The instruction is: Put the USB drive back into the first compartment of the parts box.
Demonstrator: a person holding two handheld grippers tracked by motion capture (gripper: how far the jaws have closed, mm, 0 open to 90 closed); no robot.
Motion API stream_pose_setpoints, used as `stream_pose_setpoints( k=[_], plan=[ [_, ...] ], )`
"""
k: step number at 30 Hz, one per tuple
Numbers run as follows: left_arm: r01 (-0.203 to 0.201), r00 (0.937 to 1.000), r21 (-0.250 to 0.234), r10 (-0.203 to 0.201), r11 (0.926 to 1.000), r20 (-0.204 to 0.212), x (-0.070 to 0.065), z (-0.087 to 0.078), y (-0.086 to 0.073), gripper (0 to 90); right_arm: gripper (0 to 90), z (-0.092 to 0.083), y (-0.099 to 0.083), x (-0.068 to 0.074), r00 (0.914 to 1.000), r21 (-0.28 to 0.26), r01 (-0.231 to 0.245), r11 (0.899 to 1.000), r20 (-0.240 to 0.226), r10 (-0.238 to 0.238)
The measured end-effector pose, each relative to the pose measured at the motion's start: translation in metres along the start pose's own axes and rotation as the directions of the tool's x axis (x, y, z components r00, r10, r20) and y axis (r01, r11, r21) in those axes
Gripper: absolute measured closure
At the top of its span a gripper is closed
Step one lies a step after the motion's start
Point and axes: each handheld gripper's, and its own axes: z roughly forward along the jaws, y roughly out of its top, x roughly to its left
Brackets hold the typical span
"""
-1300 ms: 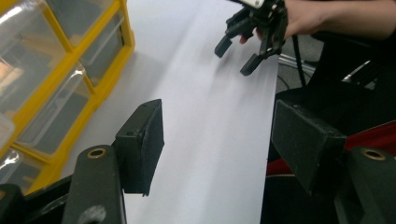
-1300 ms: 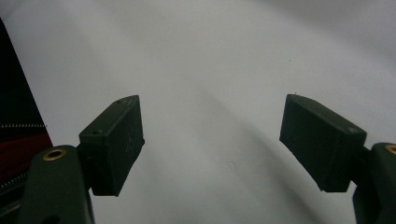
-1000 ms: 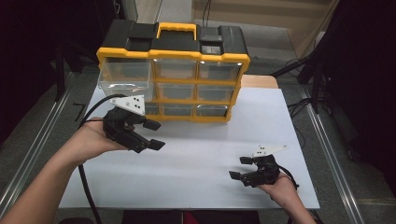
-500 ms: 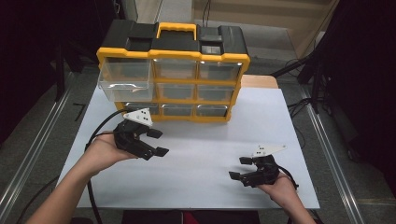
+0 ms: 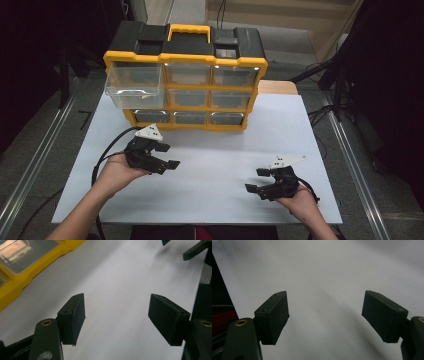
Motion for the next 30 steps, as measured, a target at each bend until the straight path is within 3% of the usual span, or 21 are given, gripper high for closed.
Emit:
stream_pose_setpoints(
  k=[4,8,10,19,30],
  plan=[
    [0.04,0.9989,-0.006,-0.04,0.9992,-0.023,0.003,0.007,-0.012,31.0,19.6,0.001,0.0,-0.001,1.0,0.003,0.005,1.0,0.006,-0.005],
    [0.051,0.9981,-0.028,-0.051,0.9983,-0.035,0.003,0.01,-0.021,31.0,19.7,0.001,-0.001,-0.001,0.9998,0.005,0.007,1.0,0.02,-0.007],
    [0.074,0.9967,-0.046,-0.075,0.9962,-0.03,0.004,0.011,-0.03,30.9,19.7,0.001,-0.001,-0.002,0.9994,0.009,-0.004,1.0,0.033,0.004],
    [0.108,0.9937,-0.058,-0.11,0.9924,-0.021,0.008,0.009,-0.048,28.1,19.7,0.001,-0.002,-0.002,0.9995,0.009,-0.01,1.0,0.029,0.01],
    [0.105,0.9925,-0.065,-0.109,0.9924,-0.056,0.01,-0.003,-0.07,28.0,19.7,0.001,-0.003,-0.004,0.9989,0.013,-0.025,1.0,0.039,0.025]
  ],
)
